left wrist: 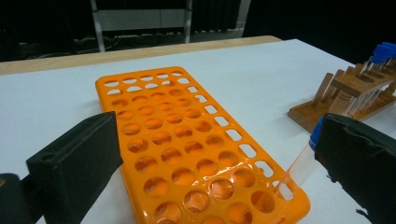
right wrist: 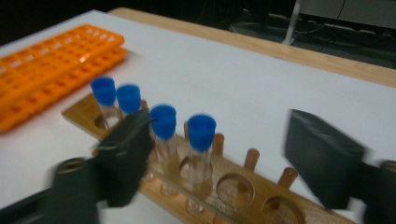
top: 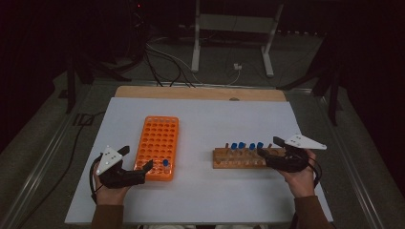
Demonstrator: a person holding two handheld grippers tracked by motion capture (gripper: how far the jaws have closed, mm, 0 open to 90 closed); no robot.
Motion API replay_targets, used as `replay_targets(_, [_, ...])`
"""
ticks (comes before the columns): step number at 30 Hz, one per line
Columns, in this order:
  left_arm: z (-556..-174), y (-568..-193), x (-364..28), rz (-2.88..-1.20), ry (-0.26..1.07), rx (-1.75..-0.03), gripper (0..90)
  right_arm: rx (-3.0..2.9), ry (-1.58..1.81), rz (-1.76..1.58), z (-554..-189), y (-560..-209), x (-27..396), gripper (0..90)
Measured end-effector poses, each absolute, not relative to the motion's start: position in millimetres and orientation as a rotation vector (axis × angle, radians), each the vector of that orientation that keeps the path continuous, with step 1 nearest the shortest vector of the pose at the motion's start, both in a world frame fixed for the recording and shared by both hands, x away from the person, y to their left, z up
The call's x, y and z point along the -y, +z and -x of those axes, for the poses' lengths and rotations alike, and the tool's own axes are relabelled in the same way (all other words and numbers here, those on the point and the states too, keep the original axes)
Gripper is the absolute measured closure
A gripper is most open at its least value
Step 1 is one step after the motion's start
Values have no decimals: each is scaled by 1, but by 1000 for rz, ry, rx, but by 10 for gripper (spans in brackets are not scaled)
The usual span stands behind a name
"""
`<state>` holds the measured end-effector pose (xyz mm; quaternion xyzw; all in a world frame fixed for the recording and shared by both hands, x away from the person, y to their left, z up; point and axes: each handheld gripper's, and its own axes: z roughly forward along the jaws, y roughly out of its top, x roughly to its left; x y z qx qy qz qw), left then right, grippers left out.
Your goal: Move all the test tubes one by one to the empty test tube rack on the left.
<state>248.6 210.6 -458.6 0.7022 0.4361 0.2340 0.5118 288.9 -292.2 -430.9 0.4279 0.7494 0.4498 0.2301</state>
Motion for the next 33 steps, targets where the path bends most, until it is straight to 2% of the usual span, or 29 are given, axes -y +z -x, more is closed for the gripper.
replay_targets(5, [-249, -459, -211, -1688, 561, -1057, 9, -2102, 1207, -1174, -289, -440, 292, 509])
replay_targets(10, [-249, -459, -211, -1688, 563, -1057, 9, -2135, 1203, -1177, -291, -447, 289, 618])
replay_targets(19, [-248, -459, -211, -1689, 562, -1056, 9, -2168, 1191, -1160, -297, -452, 283, 712])
replay_targets(33, [-248, -460, -211, -1690, 562, -1053, 9, -2170, 1180, -1141, -297, -452, 279, 766])
